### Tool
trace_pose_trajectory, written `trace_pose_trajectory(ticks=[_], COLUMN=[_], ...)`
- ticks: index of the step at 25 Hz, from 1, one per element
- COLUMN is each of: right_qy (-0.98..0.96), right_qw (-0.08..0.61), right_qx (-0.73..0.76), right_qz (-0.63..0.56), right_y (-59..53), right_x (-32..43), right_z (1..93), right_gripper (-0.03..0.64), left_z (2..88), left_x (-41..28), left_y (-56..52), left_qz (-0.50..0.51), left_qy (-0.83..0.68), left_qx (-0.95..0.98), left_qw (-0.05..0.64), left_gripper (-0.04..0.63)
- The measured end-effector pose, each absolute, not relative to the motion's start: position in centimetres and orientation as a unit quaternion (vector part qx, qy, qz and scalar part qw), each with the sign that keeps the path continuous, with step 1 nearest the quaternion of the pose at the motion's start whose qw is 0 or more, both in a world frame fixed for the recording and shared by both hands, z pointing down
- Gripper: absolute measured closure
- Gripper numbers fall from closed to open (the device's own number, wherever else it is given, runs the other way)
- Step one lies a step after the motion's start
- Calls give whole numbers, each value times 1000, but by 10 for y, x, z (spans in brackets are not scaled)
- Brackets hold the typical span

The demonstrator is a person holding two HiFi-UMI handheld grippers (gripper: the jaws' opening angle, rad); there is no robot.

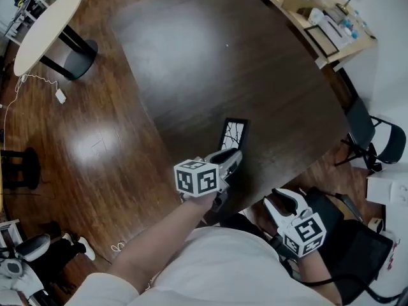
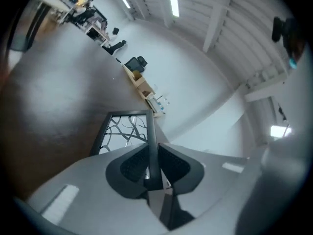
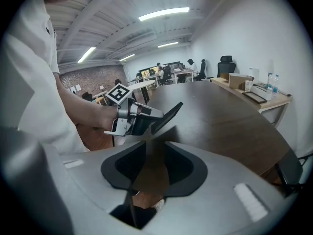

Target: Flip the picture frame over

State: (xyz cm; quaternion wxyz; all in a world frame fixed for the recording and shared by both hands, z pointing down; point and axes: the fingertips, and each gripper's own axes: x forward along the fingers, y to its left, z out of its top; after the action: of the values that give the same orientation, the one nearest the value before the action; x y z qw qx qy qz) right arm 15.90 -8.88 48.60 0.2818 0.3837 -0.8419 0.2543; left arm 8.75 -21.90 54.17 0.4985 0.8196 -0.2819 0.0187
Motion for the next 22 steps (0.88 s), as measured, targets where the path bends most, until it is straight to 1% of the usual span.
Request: trace_pose_trajectory(ticks=[7,10,13,17,22], right_qy=[-824,-814,-806,-794,-782], right_qw=[301,308,312,313,316], right_qx=[407,420,431,448,466], right_qz=[255,258,261,264,267], right_y=[-79,-74,-69,-64,-58], right_x=[132,123,112,101,93], right_z=[480,477,473,470,470], right_gripper=[495,495,495,495,495], left_z=[529,537,544,548,554], left_x=[77,69,59,42,31], left_y=[-224,-228,-230,-235,-235], left_qz=[-130,-163,-203,-235,-239], left_qy=[-138,-106,-81,-43,-19], left_qx=[773,743,687,667,663], left_qw=[606,641,693,705,709], left_gripper=[532,533,533,532,531])
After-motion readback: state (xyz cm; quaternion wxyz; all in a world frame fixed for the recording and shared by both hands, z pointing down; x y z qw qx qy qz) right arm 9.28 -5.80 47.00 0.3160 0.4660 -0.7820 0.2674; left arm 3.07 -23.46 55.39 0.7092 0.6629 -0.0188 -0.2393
